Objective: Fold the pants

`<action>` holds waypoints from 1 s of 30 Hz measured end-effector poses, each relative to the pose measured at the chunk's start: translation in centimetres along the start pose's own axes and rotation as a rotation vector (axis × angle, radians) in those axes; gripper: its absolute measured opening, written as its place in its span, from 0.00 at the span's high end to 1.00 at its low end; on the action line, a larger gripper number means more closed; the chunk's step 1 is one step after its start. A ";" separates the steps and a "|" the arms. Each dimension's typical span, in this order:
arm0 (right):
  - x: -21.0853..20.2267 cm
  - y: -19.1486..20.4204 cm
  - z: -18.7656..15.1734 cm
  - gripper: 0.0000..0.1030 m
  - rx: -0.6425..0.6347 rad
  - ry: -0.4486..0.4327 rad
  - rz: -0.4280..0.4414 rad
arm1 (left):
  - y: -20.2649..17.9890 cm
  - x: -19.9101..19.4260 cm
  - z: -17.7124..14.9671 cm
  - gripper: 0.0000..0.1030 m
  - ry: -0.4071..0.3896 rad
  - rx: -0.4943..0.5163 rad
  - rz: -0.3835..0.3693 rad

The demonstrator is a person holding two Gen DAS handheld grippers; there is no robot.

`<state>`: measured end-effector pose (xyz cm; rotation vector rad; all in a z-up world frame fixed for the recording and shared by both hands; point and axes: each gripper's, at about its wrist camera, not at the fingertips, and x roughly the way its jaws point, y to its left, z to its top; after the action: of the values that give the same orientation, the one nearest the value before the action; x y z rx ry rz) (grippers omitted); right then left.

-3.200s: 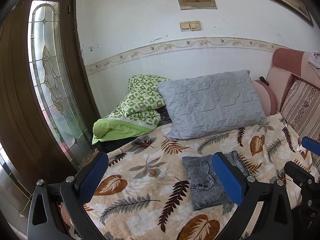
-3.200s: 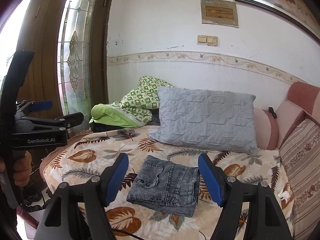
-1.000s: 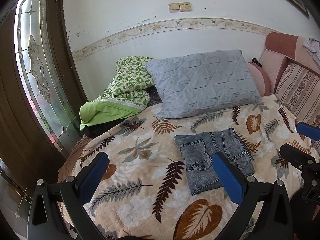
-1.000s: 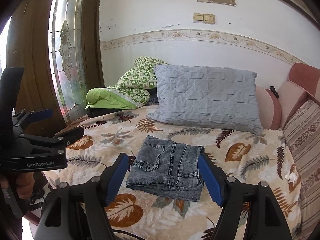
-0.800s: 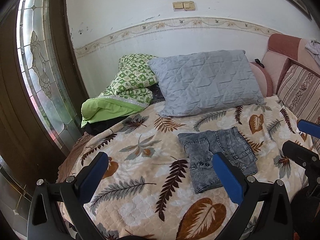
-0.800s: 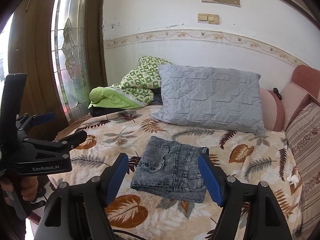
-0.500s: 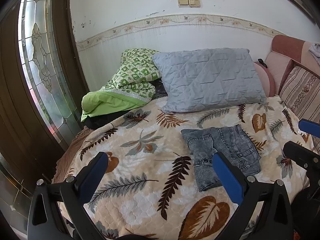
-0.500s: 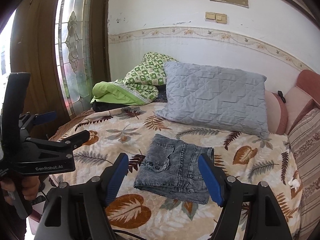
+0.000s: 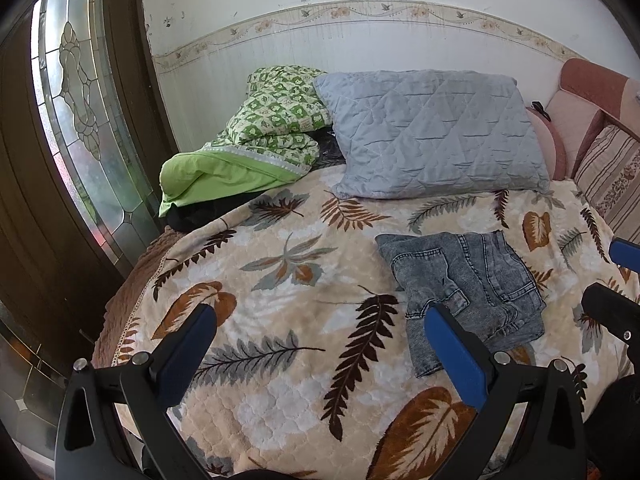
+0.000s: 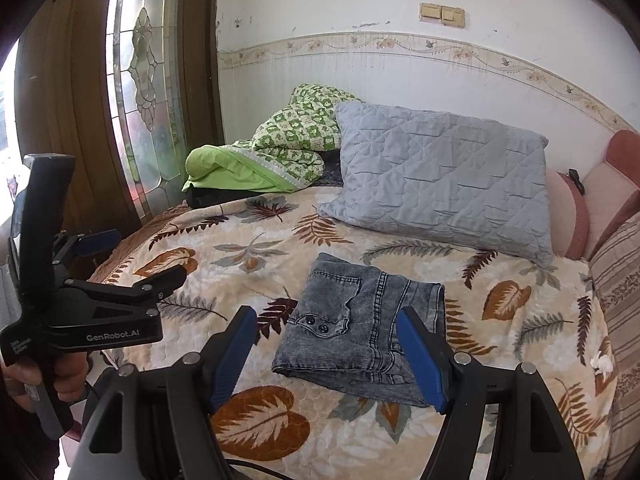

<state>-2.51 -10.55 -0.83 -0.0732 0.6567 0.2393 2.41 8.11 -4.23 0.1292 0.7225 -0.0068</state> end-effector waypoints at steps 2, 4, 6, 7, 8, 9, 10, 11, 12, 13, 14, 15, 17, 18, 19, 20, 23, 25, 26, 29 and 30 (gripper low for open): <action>0.8 -0.3 -0.1 0.27 0.004 0.011 0.004 | -0.1 0.9 0.0 0.00 0.016 0.000 0.009; 1.5 -0.7 -0.2 0.27 0.013 0.019 0.008 | -0.4 1.9 0.0 0.00 0.035 0.003 0.006; 2.3 -1.3 -0.3 0.27 0.026 0.028 0.012 | -0.8 3.0 0.0 0.00 0.054 0.010 0.011; 2.7 -1.6 -0.3 0.27 0.033 0.033 0.012 | -1.0 3.4 0.0 0.00 0.063 0.013 0.012; 3.2 -1.9 -0.4 0.27 0.040 0.038 0.013 | -1.3 4.0 0.0 0.00 0.073 0.017 0.009; 3.6 -2.2 -0.5 0.27 0.047 0.042 0.013 | -1.5 4.5 0.0 0.00 0.081 0.020 0.010; 4.0 -2.6 -0.5 0.27 0.053 0.046 0.012 | -1.8 5.0 0.0 0.00 0.090 0.023 0.012; 4.4 -2.9 -0.6 0.27 0.060 0.051 0.010 | -2.1 5.5 0.0 0.00 0.097 0.026 0.010; 4.9 -3.3 -0.8 0.27 0.066 0.056 0.009 | -2.4 6.1 0.0 0.00 0.107 0.030 0.006; 5.2 -3.5 -0.9 0.27 0.070 0.060 0.007 | -2.7 6.7 -0.1 0.00 0.116 0.033 0.007; 5.7 -3.9 -1.1 0.27 0.073 0.065 0.005 | -3.1 7.4 -0.2 0.00 0.128 0.034 0.010; 6.1 -4.3 -1.4 0.27 0.076 0.070 0.001 | -3.4 8.1 -0.4 0.00 0.142 0.036 0.009; 7.1 -5.2 -1.8 0.27 0.090 0.082 -0.006 | -4.3 9.5 -0.8 0.00 0.173 0.038 0.005; 7.4 -5.7 -2.1 0.27 0.101 0.086 -0.008 | -4.7 10.1 -0.9 0.00 0.187 0.035 0.004; 7.8 -6.3 -2.3 0.27 0.116 0.089 -0.011 | -5.1 10.6 -1.0 0.00 0.201 0.034 -0.004; 8.2 -7.0 -2.6 0.27 0.138 0.093 -0.012 | -5.5 10.9 -1.1 0.00 0.210 0.035 -0.011; 8.9 -8.7 -3.3 0.27 0.199 0.105 -0.007 | -6.6 11.3 -1.0 0.00 0.213 0.032 -0.013; 9.0 -9.5 -3.6 0.27 0.221 0.103 -0.009 | -7.4 11.4 -0.8 0.00 0.209 0.033 -0.016; 9.1 -9.7 -3.7 0.27 0.228 0.101 -0.011 | -7.8 11.4 -0.8 0.00 0.210 0.035 -0.020; 9.4 -10.5 -4.0 0.27 0.249 0.101 -0.001 | -8.9 11.6 -0.6 0.00 0.211 0.046 -0.029; 9.7 -10.7 -4.1 0.27 0.254 0.104 0.001 | -9.2 11.7 -0.5 0.00 0.211 0.050 -0.030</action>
<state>5.07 -19.61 -10.11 0.1596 0.7860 0.1525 10.44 -0.54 -13.39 0.1684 0.9354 -0.0406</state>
